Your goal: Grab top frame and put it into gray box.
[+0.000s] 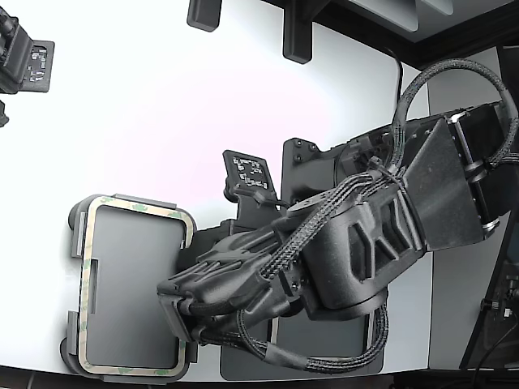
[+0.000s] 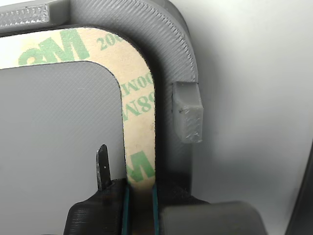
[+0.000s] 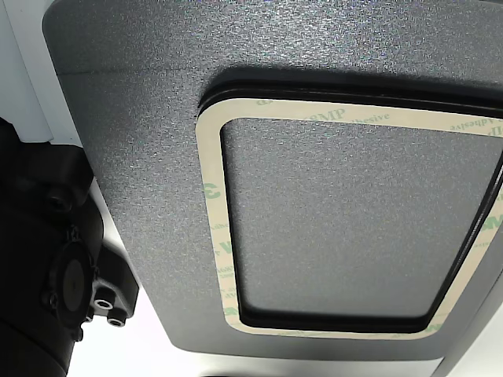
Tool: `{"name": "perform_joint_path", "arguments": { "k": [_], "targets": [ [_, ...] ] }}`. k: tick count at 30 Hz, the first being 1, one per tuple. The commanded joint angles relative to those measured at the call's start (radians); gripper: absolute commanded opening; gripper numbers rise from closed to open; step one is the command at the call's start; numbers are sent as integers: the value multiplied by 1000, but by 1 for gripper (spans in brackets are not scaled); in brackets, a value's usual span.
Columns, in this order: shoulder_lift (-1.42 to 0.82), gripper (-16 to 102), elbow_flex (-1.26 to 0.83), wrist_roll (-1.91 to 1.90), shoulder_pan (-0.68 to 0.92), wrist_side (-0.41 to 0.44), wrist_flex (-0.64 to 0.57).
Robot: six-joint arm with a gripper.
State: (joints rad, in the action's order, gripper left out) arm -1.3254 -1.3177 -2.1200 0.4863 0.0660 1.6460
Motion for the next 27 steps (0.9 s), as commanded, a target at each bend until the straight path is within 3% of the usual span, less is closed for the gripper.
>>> {"name": "perform_joint_path", "arguments": {
  "k": [1, 20, 23, 24, 25, 26, 27],
  "targets": [
    [-21, -12, 21, -3, -15, -2, 12],
    [-29, -8, 9, -6, -15, -3, 12],
    [-12, 27, 28, 0, -15, -2, 11],
    [-9, 52, 32, 2, -15, 0, 11],
    [-8, 100, 35, 2, -15, 3, 11],
    [-9, 94, 35, 2, -15, 6, 11],
    [-14, 100, 35, 5, -15, 8, 11]
  ]
}}
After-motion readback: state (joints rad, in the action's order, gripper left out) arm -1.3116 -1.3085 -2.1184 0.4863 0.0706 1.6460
